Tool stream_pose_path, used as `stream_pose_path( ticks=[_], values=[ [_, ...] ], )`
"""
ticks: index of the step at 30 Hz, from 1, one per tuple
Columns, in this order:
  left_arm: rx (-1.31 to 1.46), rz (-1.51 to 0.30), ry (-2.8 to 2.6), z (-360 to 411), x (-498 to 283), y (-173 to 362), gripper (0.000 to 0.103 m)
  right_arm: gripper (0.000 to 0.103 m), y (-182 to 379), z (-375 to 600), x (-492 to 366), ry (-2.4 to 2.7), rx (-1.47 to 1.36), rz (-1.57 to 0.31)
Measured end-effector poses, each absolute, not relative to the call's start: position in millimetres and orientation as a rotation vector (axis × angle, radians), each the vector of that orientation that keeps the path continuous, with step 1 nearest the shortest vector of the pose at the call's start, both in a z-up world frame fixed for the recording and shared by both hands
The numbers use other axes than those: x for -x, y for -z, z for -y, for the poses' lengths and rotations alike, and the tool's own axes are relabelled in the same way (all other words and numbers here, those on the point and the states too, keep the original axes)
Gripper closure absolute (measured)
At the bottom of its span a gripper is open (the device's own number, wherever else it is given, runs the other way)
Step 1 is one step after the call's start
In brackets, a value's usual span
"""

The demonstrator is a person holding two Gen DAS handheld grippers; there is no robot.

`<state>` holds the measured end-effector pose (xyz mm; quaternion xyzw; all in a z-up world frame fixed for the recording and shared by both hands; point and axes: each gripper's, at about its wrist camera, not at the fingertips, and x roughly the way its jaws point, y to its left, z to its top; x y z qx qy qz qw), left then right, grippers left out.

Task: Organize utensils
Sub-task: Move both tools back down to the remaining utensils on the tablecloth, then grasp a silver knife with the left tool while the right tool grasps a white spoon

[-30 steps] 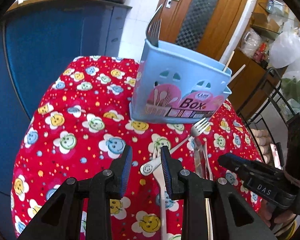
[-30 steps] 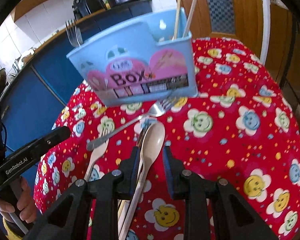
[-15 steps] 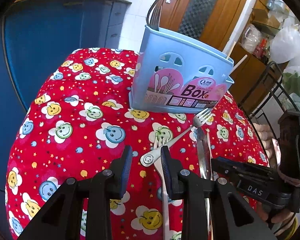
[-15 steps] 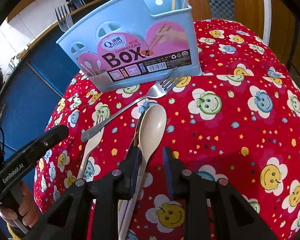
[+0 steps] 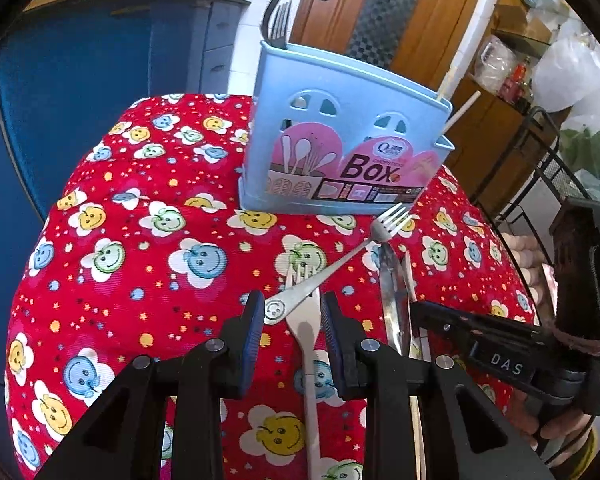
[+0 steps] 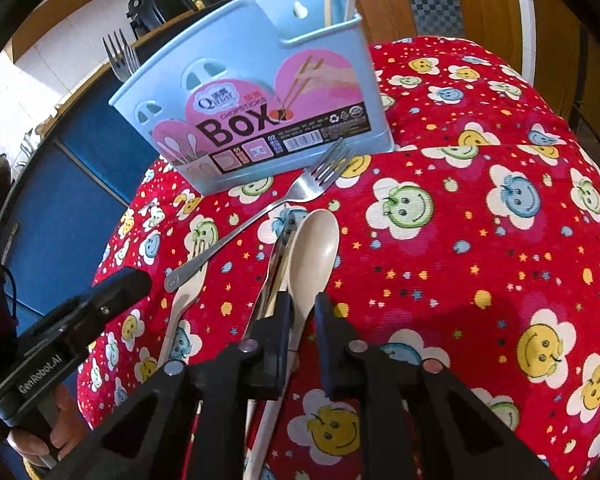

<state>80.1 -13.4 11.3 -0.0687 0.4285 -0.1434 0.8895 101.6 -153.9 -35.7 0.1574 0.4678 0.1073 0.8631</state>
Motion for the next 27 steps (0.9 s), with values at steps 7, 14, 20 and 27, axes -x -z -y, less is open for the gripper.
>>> stream_pose_path(
  ticks=[7, 14, 20, 27],
  values=[
    [0.106, -0.898, 0.317, 29, -79, -11, 0.073, 0.097, 27, 170, -93, -0.184, -0.287, -0.954],
    [0.072, -0.919, 0.363, 55, -79, -12, 0.073, 0.097, 28, 191, -90, -0.180, -0.332, -0.955],
    [0.022, -0.950, 0.406, 83, -82, -8, 0.073, 0.097, 27, 199, -79, -0.178, -0.329, -0.952],
    [-0.019, -0.982, 0.434, 112, -98, -3, 0.073, 0.096, 33, 206, -79, -0.200, -0.367, -0.951]
  ],
)
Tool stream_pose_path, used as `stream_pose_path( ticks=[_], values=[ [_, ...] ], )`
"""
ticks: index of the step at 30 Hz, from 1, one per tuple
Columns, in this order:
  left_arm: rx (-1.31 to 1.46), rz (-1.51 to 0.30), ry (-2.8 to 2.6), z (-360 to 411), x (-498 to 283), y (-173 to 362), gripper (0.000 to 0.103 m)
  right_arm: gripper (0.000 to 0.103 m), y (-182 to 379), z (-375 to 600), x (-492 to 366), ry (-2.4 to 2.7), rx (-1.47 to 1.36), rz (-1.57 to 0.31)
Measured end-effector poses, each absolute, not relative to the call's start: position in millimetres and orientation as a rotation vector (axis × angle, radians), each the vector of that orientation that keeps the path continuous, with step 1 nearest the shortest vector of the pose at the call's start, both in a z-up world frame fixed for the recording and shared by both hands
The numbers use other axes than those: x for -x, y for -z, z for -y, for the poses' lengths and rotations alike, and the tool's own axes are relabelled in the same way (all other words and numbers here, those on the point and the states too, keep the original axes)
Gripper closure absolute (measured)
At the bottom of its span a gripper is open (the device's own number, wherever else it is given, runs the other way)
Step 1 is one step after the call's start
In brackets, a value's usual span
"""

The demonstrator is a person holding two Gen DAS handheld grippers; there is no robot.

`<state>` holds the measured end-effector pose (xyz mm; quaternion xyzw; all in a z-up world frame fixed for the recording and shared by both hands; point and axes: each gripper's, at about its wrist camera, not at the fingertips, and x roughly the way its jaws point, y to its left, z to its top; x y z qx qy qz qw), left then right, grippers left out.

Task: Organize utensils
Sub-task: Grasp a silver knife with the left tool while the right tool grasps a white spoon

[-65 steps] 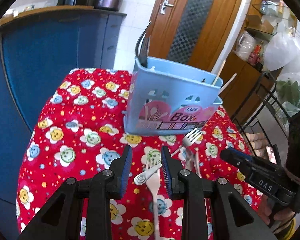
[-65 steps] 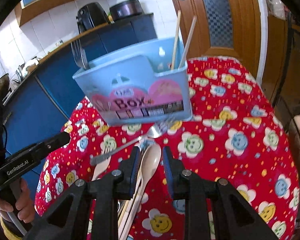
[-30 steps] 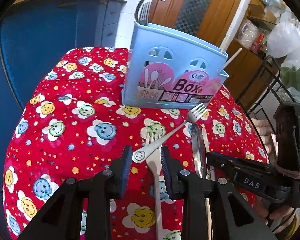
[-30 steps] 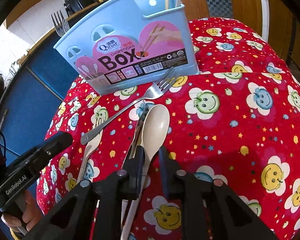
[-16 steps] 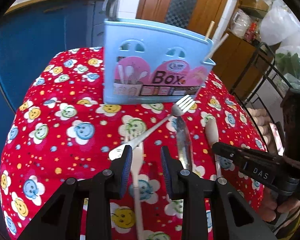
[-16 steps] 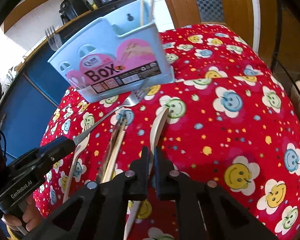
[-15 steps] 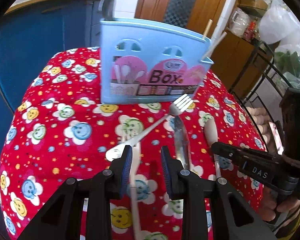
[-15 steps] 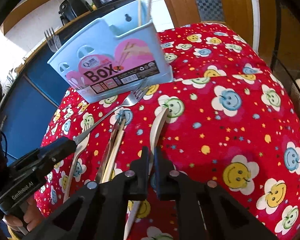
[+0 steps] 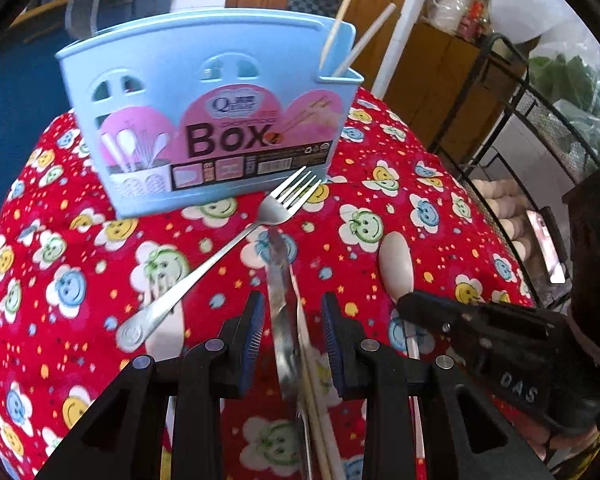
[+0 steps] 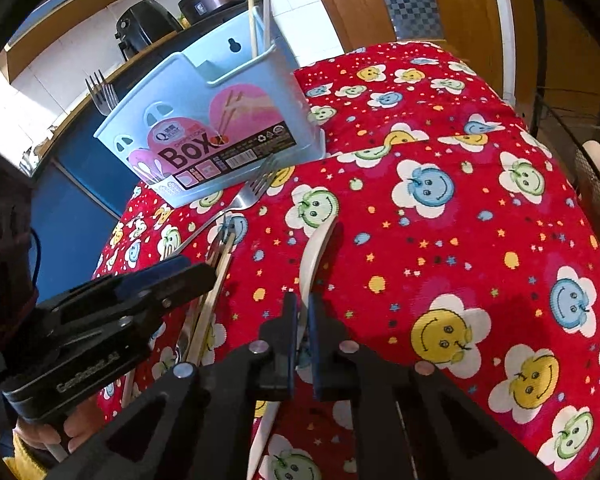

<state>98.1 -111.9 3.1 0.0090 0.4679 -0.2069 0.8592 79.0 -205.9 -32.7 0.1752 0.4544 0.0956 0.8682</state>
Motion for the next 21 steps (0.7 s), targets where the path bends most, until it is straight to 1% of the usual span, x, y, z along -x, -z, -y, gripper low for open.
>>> stream_pose_path(
  ticks=[5, 17, 21],
  values=[
    [-0.045, -0.982, 0.419, 119, -105, 0, 0.073, 0.095, 35, 207, -80, -0.213, -0.365, -0.948],
    [-0.039, -0.993, 0.365, 102, -113, 5, 0.073, 0.095, 37, 207, -89, -0.224, -0.356, -0.960],
    [0.010, -1.020, 0.377, 95, -117, 10, 0.074, 0.095, 38, 208, -91, -0.228, -0.358, -0.961]
  ],
)
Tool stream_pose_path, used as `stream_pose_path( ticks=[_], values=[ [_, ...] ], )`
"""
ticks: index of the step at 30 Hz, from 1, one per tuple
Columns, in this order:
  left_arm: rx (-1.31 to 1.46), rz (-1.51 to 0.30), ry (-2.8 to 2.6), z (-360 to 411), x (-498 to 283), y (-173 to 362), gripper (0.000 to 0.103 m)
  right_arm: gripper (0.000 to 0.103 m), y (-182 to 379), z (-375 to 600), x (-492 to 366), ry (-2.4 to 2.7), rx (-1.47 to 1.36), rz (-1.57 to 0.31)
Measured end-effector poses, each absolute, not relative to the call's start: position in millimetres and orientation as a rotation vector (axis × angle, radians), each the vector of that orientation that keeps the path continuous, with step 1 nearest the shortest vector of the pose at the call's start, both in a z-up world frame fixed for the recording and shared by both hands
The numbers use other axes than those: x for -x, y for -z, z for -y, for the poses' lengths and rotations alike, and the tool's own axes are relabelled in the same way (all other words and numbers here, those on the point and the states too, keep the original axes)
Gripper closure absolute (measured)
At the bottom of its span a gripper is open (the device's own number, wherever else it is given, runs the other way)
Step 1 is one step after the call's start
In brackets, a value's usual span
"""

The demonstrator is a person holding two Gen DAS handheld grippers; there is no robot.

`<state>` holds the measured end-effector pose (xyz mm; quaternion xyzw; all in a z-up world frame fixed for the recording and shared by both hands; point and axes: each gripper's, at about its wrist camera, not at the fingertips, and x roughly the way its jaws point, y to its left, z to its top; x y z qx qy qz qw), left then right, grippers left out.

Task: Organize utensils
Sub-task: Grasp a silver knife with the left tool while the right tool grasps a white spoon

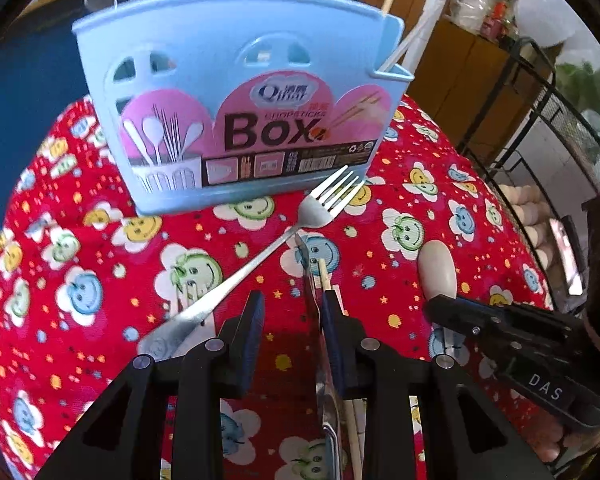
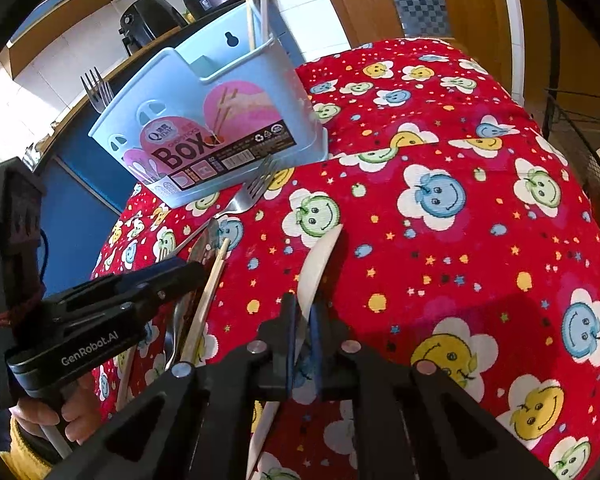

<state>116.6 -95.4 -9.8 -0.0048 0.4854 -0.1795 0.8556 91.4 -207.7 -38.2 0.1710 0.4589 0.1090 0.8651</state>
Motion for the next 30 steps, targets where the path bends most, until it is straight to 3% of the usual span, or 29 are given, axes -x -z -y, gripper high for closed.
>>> stream_pose_path(
  ticks=[14, 16, 30],
  values=[
    [0.004, -1.052, 0.421, 104, -130, 9, 0.091, 0.095, 38, 210, -107, -0.262, -0.349, -1.002],
    [0.044, -1.063, 0.450, 102, -133, 10, 0.098, 0.095, 38, 211, -109, -0.271, -0.351, -1.013],
    [0.146, -0.936, 0.490, 75, -111, -21, 0.101, 0.095, 38, 211, -115, -0.289, -0.370, -1.024]
  ],
)
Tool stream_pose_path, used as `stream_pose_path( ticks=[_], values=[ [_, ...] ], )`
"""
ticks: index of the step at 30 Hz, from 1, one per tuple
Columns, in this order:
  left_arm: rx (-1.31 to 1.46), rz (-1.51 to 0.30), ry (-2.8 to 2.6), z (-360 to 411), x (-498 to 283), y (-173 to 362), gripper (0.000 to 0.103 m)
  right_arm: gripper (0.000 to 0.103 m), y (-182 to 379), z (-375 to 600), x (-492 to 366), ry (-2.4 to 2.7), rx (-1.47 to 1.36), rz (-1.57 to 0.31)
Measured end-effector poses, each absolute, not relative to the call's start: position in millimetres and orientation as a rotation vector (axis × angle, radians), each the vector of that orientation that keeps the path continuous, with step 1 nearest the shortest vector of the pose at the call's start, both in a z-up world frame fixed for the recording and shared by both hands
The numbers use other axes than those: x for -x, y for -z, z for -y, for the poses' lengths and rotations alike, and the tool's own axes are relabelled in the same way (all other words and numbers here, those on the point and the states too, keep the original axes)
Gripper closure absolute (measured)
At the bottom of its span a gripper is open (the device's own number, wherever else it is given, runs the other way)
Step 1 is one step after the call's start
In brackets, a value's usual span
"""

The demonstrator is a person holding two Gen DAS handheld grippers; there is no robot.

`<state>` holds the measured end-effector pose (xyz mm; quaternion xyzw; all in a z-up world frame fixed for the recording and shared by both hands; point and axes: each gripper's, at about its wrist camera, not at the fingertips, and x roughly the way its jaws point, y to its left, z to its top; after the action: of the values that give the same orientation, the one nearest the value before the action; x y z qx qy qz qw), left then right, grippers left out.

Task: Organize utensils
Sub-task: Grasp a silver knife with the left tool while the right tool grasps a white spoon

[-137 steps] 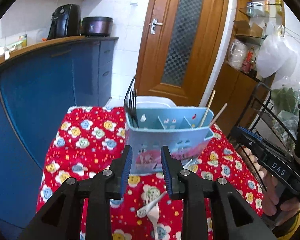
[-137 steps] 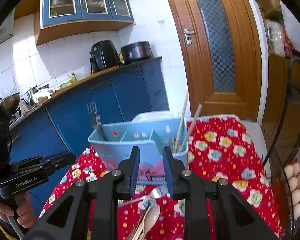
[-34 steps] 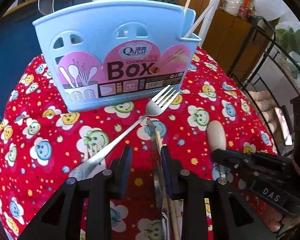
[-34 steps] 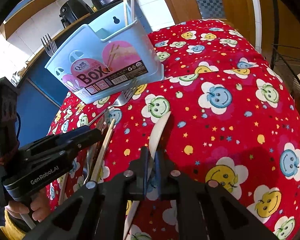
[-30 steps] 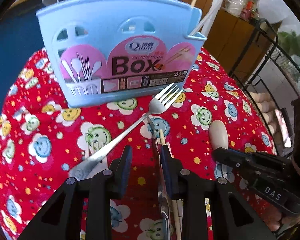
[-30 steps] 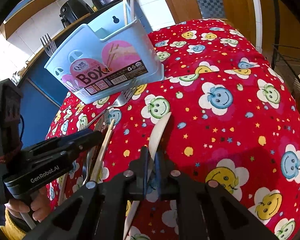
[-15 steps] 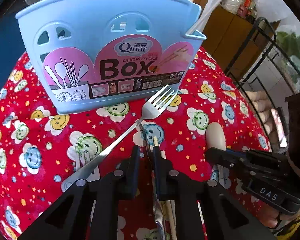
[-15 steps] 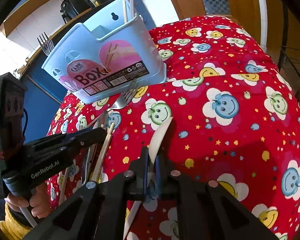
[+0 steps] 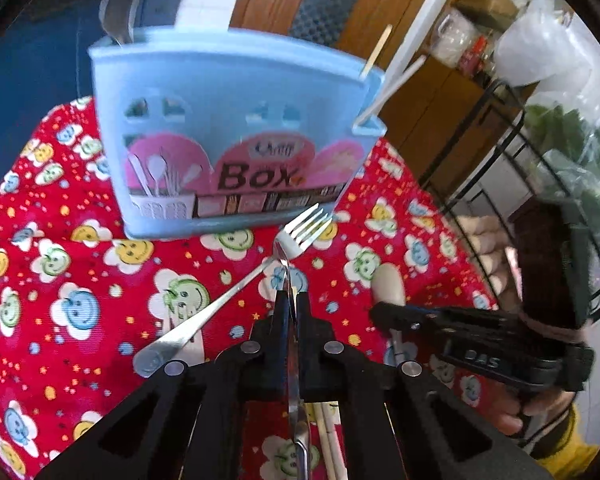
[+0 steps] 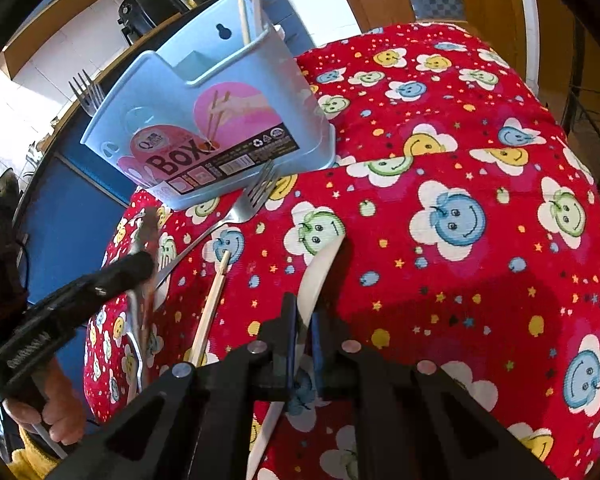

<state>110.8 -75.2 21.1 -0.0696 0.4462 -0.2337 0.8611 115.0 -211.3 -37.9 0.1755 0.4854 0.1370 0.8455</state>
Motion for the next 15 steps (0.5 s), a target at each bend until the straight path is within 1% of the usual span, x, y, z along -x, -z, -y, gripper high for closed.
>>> stream_pose_path(
  ticks=[9, 11, 15],
  values=[
    [0.233, -0.746, 0.480, 39, -84, -57, 0.102, 0.095, 7, 203, -94, -0.325, -0.373, -0.883],
    [0.233, -0.730, 0.470, 33, -81, -63, 0.102, 0.095, 0, 201, -91, -0.317, -0.354, -0.865],
    [0.220, -0.774, 0.494, 35, -82, -61, 0.102, 0.095, -5, 198, -86, -0.301, -0.331, -0.859]
  ],
)
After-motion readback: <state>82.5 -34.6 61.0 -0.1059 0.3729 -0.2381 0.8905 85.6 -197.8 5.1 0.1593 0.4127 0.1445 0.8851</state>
